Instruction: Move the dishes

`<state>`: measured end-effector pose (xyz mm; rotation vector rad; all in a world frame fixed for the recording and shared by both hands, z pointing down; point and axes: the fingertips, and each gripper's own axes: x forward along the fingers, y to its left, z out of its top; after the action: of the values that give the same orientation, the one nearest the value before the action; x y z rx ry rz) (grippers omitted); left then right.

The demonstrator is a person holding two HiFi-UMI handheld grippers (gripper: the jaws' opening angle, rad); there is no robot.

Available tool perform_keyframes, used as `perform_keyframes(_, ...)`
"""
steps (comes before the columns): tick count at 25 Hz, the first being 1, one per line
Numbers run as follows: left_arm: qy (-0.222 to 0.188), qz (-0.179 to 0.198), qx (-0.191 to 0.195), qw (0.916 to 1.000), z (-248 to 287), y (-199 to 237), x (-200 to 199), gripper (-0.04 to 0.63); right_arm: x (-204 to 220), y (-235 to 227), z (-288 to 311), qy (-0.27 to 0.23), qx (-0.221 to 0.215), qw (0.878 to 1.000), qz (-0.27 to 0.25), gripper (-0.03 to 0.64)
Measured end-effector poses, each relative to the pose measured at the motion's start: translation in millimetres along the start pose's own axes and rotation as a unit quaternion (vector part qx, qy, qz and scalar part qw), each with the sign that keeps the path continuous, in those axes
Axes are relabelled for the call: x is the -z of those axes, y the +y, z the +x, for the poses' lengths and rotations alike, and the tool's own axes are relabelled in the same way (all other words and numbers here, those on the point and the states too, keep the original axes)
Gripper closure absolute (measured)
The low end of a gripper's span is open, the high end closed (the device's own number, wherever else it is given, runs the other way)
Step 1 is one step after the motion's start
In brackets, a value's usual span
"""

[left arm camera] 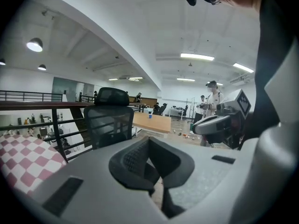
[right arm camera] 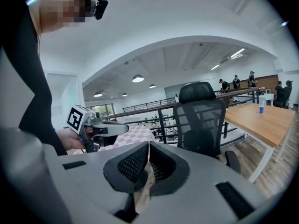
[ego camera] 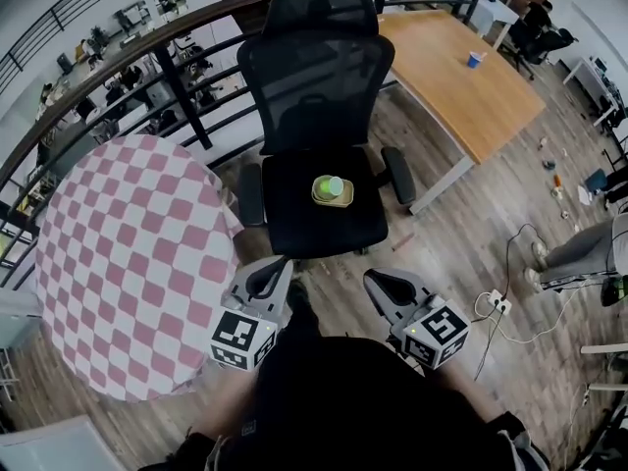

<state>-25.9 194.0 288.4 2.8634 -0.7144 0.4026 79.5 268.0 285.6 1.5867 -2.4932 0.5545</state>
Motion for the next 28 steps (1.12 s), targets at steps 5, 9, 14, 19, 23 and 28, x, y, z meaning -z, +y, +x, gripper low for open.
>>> perform_keyframes(5,-0.034,0.005,0.031,0.9989,53.5,50.8,-24.6,0.595,-45.3,-46.8,64.6,-0.003,0.013,1.0,-0.003,0.595)
perform_keyframes(9,-0.03,-0.003,0.037,0.9989,87.1,74.9,-26.5,0.595,-54.1,-85.5,100.0,0.011,0.021,1.0,0.002,0.595)
perform_keyframes(14,-0.021,-0.052,0.019,0.9982,106.3,102.3,-16.6,0.595,-46.6,-105.1,140.6,0.052,-0.008,0.999,0.008,0.595)
perform_keyframes(19,0.003,-0.08,-0.004,0.9968,139.6,120.2,-7.6,0.595,-36.5,-146.6,169.4,0.069,-0.014,0.997,0.018,0.595)
perform_keyframes(23,0.036,-0.09,-0.018,0.9951,179.6,139.5,14.8,0.595,-8.9,-183.2,196.4,0.085,-0.017,0.996,0.021,0.594)
perform_keyframes(28,0.081,-0.123,-0.013,0.989,224.0,139.1,57.2,0.595,48.3,-218.0,217.7,0.118,-0.036,0.992,0.023,0.594)
